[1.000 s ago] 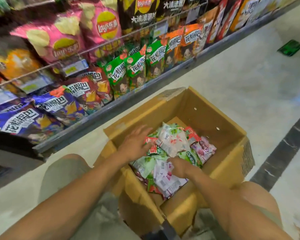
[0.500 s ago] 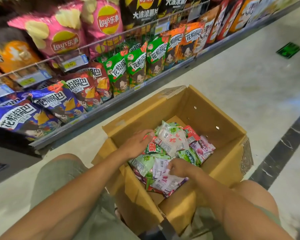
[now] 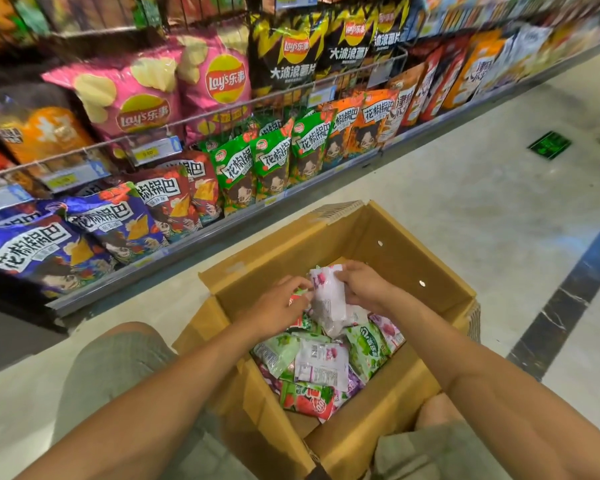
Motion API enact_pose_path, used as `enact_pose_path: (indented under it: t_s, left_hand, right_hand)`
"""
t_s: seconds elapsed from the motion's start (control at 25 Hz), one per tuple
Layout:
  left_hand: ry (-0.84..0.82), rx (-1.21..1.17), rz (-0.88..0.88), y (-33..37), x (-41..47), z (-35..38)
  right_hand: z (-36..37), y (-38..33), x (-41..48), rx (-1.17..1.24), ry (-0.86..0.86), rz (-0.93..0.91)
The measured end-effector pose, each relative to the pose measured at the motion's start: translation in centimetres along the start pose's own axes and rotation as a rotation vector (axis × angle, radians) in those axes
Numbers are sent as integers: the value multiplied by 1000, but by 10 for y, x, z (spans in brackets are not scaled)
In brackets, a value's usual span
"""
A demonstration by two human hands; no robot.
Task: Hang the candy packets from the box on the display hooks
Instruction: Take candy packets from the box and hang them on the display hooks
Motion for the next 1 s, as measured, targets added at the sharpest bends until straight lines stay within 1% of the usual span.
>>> enact_pose_path:
  t_s: [0.12,0.2,0.32,0.44,0.52,0.6,0.64,0.72,0.8,0.88,0.96,1.0]
  left_hand:
    - [-67,-79,1,0,-1,4]
    - [-66,-191,0,1,-1,2]
    - [-9,-325,-29,0,3,-5]
    - [21,-536,-196,-9,9,-10]
    - [32,-642,-271,-15,10,-14]
    - [62,-698,-308,-23,11,-20]
    - [68,-766,-324,-25,11,-24]
    - [68,-908,-353,-25,11,-30]
    - [73,-970,-371,-24,11,-34]
    - [71,-1017,-390,-26,13,-34]
    - [52,-1069,-401,-30,14,-31]
    - [47,-1098,-401,-33,15,-29]
  right_hand:
    - [5,-11,4,280,64,64]
    - [11,-12,7,433,44,92]
    - [16,-21,5,565,-29,82]
    - [6,-26,6,552,-40,47]
    - [-4,-18,9,425,28,37]
    - [-13,2,9,158,90,18]
    - [-15,17,8,0,86,21]
    - [-9,56,6,-246,-8,55]
    - [2,101,2,-441,-162,141]
    - [15,138,-2,-653,-321,163]
    - [27,166,-4,-774,-428,157]
    - [34,174,-5,-807,-448,140]
Point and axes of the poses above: each hand's wrist, its own x-axis towards the middle knuckle, its own z-axis out of the palm, y = z × x, the point moved 5 cm from there along x, towards the middle knuckle, and after that the axes turned 14 degrees about -z, right-handed, at the moved point
